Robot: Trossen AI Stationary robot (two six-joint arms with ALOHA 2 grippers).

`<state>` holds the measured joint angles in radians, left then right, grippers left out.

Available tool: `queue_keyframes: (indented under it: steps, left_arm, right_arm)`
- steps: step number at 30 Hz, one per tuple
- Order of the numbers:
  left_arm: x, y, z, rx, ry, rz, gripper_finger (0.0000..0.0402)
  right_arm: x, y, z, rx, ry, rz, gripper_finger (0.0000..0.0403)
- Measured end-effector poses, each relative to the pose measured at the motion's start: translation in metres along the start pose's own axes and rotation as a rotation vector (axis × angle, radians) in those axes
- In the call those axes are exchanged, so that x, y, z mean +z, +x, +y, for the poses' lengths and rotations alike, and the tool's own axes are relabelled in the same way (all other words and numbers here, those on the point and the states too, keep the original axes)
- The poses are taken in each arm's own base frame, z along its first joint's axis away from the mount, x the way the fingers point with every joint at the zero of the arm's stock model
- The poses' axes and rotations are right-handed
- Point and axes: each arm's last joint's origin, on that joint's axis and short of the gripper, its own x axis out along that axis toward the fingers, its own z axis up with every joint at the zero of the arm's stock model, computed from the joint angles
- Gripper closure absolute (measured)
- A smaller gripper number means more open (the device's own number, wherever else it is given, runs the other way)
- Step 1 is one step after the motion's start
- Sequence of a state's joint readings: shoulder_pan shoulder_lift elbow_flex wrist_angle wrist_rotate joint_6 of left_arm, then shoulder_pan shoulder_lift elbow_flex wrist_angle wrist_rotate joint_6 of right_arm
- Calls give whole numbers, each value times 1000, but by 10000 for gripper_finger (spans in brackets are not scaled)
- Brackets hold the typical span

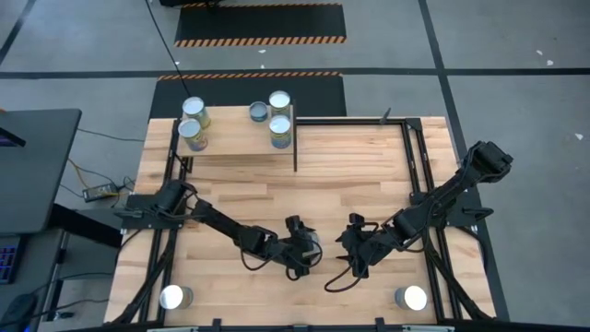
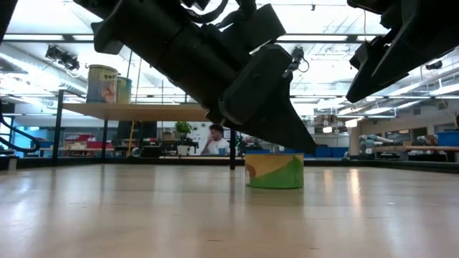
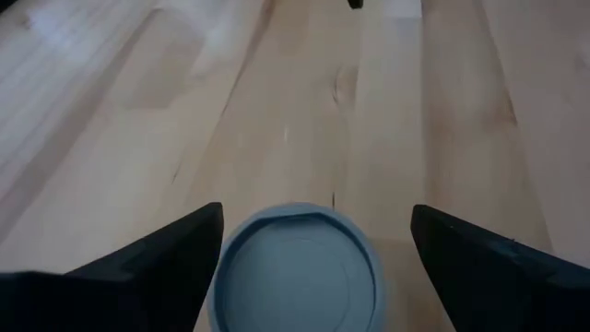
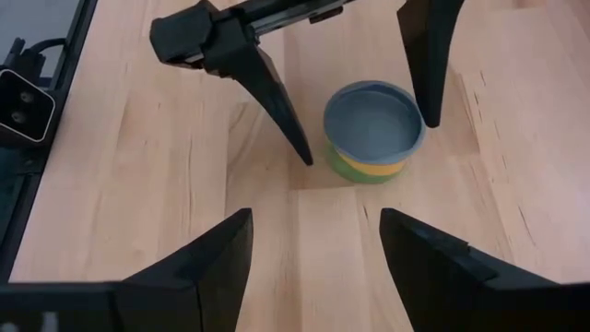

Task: Pick and place cans onto a shelf
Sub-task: Put the mushroom can on the shelf

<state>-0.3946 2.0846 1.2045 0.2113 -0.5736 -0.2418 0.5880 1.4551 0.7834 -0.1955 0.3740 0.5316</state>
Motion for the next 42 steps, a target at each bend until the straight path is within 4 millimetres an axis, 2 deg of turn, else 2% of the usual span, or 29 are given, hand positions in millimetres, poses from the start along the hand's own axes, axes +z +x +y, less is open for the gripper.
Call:
queue_keyframes:
  steps: [4,8,13,16,25,30,33,36,39,42]
  left_arm:
    - [0,1,2,8,25,3,44]
    - [0,9,13,-62,-26,51,44]
    - [-2,16,25,-59,-13,104,44]
    - [-5,17,25,-117,-14,134,44]
    - [-7,18,24,-86,-17,134,47]
    - [-5,16,24,-13,-79,107,80]
    - [2,8,27,29,-139,95,109]
    - [15,-10,36,130,-237,95,118]
    - [26,-36,52,276,-343,105,115]
    - [32,-69,68,426,-431,114,111]
  right_arm:
    - [0,0,0,0,0,0,158]
    - [0,0,0,0,0,1,158]
    - [0,0,0,0,0,1,158]
    - [0,0,0,1,0,1,158]
    - [-6,3,-2,1,6,3,159]
    - [-11,5,-4,-3,21,10,158]
    - [-10,3,-4,4,10,1,159]
    - [-7,-2,-5,14,0,-16,159]
    - [-5,-6,-5,23,-19,-30,159]
    - [-3,-7,-5,29,-20,-41,158]
